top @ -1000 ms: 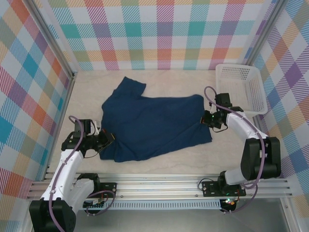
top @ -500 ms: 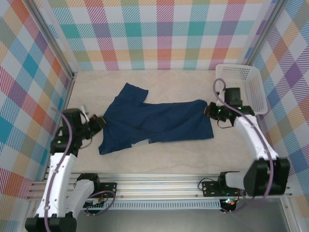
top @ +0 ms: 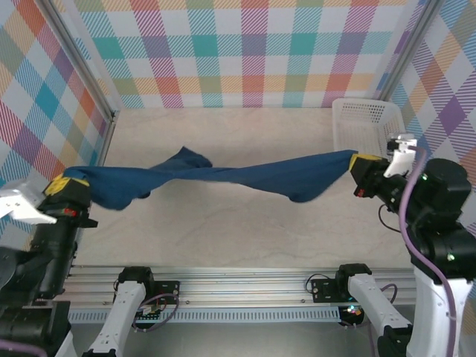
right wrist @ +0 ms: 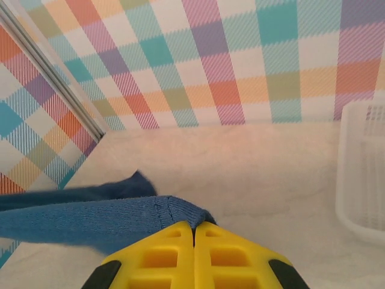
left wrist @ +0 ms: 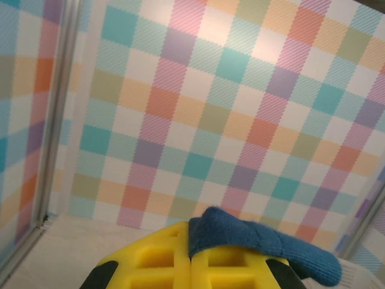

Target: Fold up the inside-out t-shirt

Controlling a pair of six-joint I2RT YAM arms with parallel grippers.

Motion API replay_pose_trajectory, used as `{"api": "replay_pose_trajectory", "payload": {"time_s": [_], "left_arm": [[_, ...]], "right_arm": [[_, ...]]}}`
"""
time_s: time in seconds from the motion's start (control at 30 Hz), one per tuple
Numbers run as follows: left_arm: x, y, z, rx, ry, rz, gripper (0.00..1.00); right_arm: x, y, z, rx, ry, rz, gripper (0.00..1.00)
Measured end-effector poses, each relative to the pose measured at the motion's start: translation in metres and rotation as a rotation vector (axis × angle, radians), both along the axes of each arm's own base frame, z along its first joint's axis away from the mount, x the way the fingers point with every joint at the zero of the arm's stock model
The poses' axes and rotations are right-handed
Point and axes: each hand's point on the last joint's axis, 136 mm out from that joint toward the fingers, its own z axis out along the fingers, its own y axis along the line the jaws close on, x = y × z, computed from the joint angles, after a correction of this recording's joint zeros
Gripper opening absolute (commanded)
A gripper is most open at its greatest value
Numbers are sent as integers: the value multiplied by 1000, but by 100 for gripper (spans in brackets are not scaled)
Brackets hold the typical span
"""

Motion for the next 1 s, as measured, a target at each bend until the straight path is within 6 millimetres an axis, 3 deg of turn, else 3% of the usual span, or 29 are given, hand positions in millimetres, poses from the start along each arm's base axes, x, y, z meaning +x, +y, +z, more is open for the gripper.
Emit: {"api": "replay_pose_trajectory", "payload": {"time_s": [0.07,0.13,0.2,0.27,0.37,0.43,0.5,0.6,0.7,0.8,0.9,1.0], "left_arm": [[1,4,6,11,-3,26,0],[17,7,3,13,34,45,0],[51,10,-9,15,119,55,0],[96,10,-29,17,230,55,0],[174,9,-57,22,390,46,0],[224,9,-54,34,441,38,0],[286,6,-30,48,414,18,0],[338,1,21,62,280,-9,0],[340,0,84,68,77,-21,0],[308,-5,136,63,-101,-47,0],[268,-11,172,60,-227,-80,0],[243,-17,182,65,-274,-115,0]], "right_arm": [[-8,-2,17,-5,-48,-8,0],[-8,-4,23,-7,-68,-21,0],[3,-5,20,-9,-56,-31,0],[28,-4,14,-13,-22,-35,0],[94,-1,5,-14,46,-36,0],[150,2,11,-12,64,-39,0],[217,6,36,3,15,-47,0],[283,7,89,26,-134,-65,0],[296,5,147,56,-336,-83,0],[273,2,182,73,-442,-89,0],[240,1,205,86,-504,-81,0],[215,4,224,91,-562,-52,0]]}}
